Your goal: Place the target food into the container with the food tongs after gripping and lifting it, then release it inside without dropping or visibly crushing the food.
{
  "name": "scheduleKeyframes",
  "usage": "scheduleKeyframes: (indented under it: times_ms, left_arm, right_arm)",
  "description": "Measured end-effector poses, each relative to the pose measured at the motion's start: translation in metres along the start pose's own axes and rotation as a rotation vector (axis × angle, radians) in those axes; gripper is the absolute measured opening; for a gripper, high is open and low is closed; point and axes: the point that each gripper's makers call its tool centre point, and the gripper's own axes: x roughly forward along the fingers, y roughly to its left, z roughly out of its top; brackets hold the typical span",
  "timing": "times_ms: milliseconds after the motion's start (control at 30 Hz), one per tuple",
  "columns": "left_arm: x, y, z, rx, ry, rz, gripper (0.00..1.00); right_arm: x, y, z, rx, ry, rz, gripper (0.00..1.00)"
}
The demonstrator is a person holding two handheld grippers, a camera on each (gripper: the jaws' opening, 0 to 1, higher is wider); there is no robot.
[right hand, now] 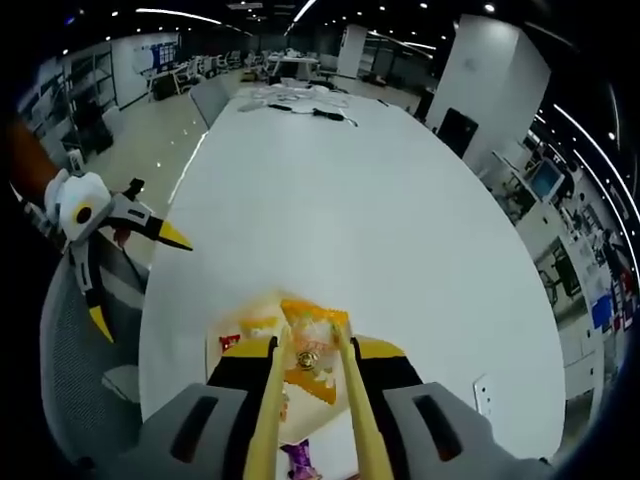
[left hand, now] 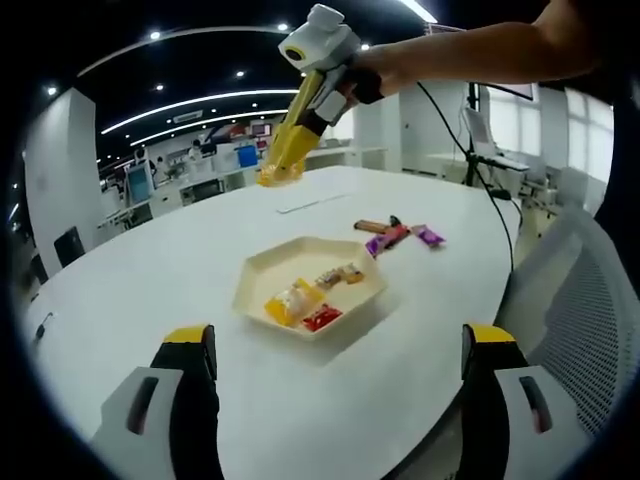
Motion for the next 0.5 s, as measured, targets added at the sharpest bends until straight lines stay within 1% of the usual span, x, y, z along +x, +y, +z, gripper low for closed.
scheduleKeyframes:
  times_ms: [200, 333, 433, 500]
  left_arm:
    - [0.000, -0.003, 0.001, -0.009, -0.002, -0.017, 0.98]
    - [0.001, -0.006, 0.002, -0.022, -0.008, -0.035, 0.98]
    - [0.001, -0.014, 0.004, 0.005, -0.013, -0.063, 0.98]
    - [0.002, -0.017, 0.003, 0.015, -0.005, -0.071, 0.98]
  right_arm:
    - [0.000, 0.002, -0.003, 0.000, -0.015, 0.001, 0.28]
    - [-0.001, 0.004, -0.005, 0.015, -0.054, 0.000, 0.29]
    - [0.003, 0.008, -0.011, 0.030, -0.057, 0.003, 0.28]
    - [0.006, 0.011, -0.015, 0.032, -0.052, 0.003, 0.29]
